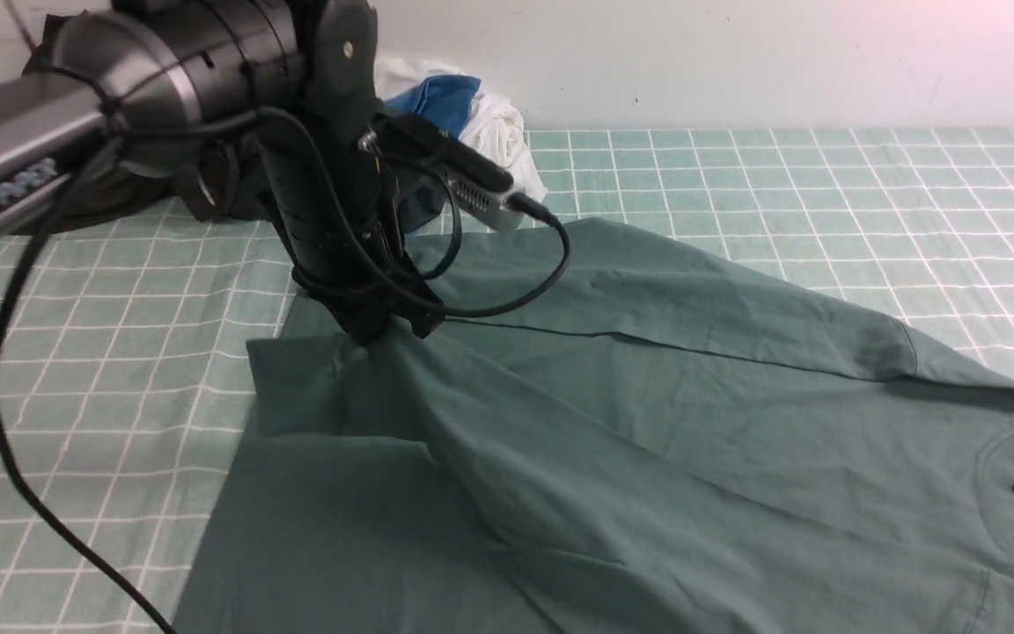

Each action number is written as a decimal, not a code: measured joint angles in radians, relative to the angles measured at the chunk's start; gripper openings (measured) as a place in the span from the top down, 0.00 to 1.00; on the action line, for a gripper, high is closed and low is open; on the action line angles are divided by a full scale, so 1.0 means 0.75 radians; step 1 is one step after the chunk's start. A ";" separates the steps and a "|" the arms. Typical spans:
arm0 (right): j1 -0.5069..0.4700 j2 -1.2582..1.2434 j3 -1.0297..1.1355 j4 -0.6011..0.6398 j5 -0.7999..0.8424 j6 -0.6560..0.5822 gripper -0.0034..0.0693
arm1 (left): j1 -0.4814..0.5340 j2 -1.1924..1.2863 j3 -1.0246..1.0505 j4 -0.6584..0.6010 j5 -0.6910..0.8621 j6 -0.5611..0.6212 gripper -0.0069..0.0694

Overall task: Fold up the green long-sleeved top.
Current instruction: Use the left arm to drag and place the cuff at the centered position on the left edge of the fabric, then use the left arm to clamp the cuff farthest from it

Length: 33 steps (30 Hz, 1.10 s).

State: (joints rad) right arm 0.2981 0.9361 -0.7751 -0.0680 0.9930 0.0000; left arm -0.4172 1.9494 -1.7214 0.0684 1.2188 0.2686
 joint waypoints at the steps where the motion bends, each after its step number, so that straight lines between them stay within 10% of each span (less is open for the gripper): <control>1: 0.000 0.000 0.000 0.005 0.000 0.000 0.85 | 0.000 0.064 -0.025 0.035 -0.027 -0.012 0.77; 12: 0.000 0.000 0.000 0.006 -0.026 0.000 0.78 | 0.135 0.269 -0.300 0.208 -0.198 -0.377 0.30; 33: 0.000 0.000 0.000 0.005 -0.154 0.000 0.78 | 0.321 0.634 -0.404 0.031 -0.795 -0.435 0.32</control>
State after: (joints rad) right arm 0.2981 0.9361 -0.7751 -0.0644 0.8778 0.0000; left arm -0.1764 2.4253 -2.0248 0.0919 0.6226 -0.0574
